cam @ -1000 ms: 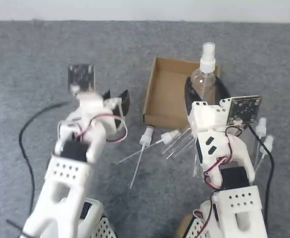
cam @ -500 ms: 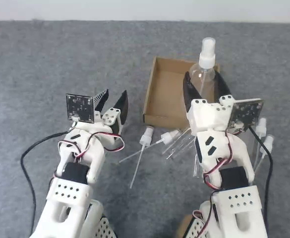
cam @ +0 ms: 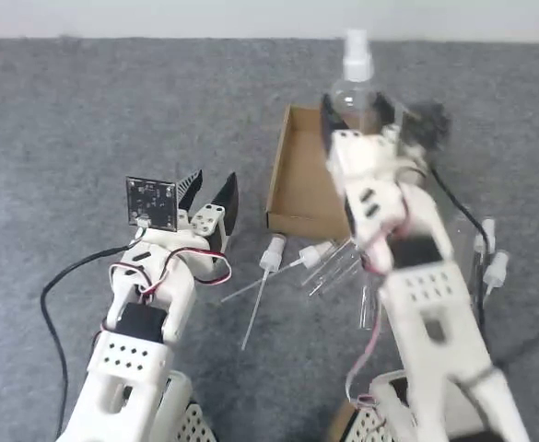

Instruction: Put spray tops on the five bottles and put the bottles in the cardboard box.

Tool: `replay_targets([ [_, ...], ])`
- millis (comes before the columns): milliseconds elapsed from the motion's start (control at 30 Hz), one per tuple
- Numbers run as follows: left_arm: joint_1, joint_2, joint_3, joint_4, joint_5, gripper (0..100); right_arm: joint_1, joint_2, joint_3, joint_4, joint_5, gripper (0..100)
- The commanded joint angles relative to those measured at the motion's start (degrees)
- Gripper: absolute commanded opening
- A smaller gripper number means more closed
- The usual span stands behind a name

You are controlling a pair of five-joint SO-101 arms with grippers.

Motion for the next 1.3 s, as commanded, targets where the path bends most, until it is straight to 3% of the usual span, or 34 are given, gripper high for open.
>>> replay_targets([
  [0,-0.4,-1.3,-0.5,-1.6,-0.4,15,-4.2,11.9,-11.8,-1.1,-0.3,0.6],
  [233,-0.2,-1.4,-0.5,-1.6,-0.4,15,-8.5,25.5,-17.8,-1.8,2.7,0.6],
  [433,0.2,-1.3,-0.5,-1.6,-0.4,15,-5.7,34.8,-16.8,-23.6,11.3,0.6],
  [867,0.4,-1.2,-0.5,-1.7,-0.4,15,-4.4,51.5,-17.1,-46.5,11.4,0.6],
  [1267,3.6,-1.6,0.5,-1.5,-0.4,15,-1.5,61.4,-23.1,-50.9,11.4,0.6],
])
